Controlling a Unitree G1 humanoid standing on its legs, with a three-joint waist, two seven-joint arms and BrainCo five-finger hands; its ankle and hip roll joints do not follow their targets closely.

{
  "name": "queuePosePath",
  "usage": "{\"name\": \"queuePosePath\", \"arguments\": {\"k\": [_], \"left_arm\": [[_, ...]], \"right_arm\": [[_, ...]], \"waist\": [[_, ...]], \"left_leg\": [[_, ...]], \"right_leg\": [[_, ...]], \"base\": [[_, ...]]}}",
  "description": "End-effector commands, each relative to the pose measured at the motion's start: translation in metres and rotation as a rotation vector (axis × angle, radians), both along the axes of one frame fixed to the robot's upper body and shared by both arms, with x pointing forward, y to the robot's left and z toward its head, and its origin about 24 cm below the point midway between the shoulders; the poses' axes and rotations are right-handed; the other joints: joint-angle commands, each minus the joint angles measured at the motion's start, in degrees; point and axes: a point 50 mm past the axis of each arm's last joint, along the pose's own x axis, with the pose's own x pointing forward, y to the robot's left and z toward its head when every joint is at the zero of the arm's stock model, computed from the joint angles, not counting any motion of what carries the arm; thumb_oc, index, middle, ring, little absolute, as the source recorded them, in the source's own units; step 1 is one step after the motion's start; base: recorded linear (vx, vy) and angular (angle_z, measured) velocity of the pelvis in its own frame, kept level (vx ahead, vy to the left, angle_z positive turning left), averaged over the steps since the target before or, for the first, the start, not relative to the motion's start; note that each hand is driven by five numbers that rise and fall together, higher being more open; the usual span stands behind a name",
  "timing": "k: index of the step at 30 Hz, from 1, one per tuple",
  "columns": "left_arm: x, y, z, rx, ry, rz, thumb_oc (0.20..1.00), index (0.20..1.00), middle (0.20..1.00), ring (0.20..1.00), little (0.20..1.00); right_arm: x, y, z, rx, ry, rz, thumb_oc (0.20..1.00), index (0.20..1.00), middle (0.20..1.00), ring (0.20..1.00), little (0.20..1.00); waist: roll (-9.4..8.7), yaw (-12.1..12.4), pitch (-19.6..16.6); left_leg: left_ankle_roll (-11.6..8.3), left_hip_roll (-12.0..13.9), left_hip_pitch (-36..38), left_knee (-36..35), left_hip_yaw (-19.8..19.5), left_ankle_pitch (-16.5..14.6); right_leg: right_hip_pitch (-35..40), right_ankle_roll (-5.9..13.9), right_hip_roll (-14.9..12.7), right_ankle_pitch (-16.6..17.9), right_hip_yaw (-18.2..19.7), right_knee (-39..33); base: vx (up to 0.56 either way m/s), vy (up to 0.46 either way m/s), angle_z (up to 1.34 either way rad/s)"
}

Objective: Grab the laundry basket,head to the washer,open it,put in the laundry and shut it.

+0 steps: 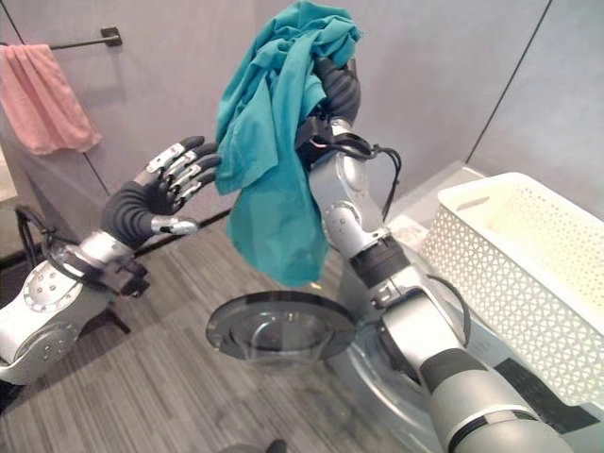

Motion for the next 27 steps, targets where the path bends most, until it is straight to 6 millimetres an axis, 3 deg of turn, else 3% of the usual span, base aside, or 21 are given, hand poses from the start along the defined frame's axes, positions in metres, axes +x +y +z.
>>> {"name": "queuePosePath", "arguments": {"k": [1,11,15,27], "left_arm": [[0.012,0.006,0.005,0.060,-0.036,0.046,1.000,1.000,1.000,1.000,1.000],[0.031,0.024,0.003,0.108,-0.069,0.222,1.000,1.000,1.000,1.000,1.000],[0.033,0.023,0.003,0.111,-0.076,0.232,1.000,1.000,1.000,1.000,1.000],[0.045,-0.018,0.006,0.072,-0.078,0.111,1.000,1.000,1.000,1.000,1.000]], "right_arm": [[-0.014,0.013,0.044,0.034,-0.154,0.055,0.200,0.200,0.200,0.200,0.200],[-0.035,0.030,0.050,0.041,-0.229,0.172,0.200,0.200,0.200,0.200,0.200],[-0.037,0.033,0.048,0.050,-0.231,0.188,0.200,0.200,0.200,0.200,0.200],[-0.036,0.053,0.015,0.081,-0.084,0.277,0.200,0.200,0.200,0.200,0.200]], "waist": [[-1.17,-1.23,-3.68],[-1.26,-2.73,-3.89],[-1.10,-3.00,-4.01],[-0.86,-3.73,-4.17]], "left_leg": [[0.41,0.04,-0.47,0.88,-0.68,-2.50],[0.72,0.68,0.29,0.02,1.45,-2.72],[0.74,0.69,0.40,-0.01,1.72,-2.80],[0.78,0.70,0.60,-0.19,1.97,-2.93]], "right_leg": [[-2.01,0.53,0.18,-0.20,3.65,0.51],[-2.82,0.63,0.44,0.15,6.03,0.38],[-2.90,0.62,0.47,0.16,6.32,0.40],[-3.09,0.57,0.50,0.33,6.98,0.27]], "base": [[0.00,0.000,0.00],[0.01,0.008,-0.14],[0.00,0.004,-0.03],[0.00,-0.001,-0.03]]}}
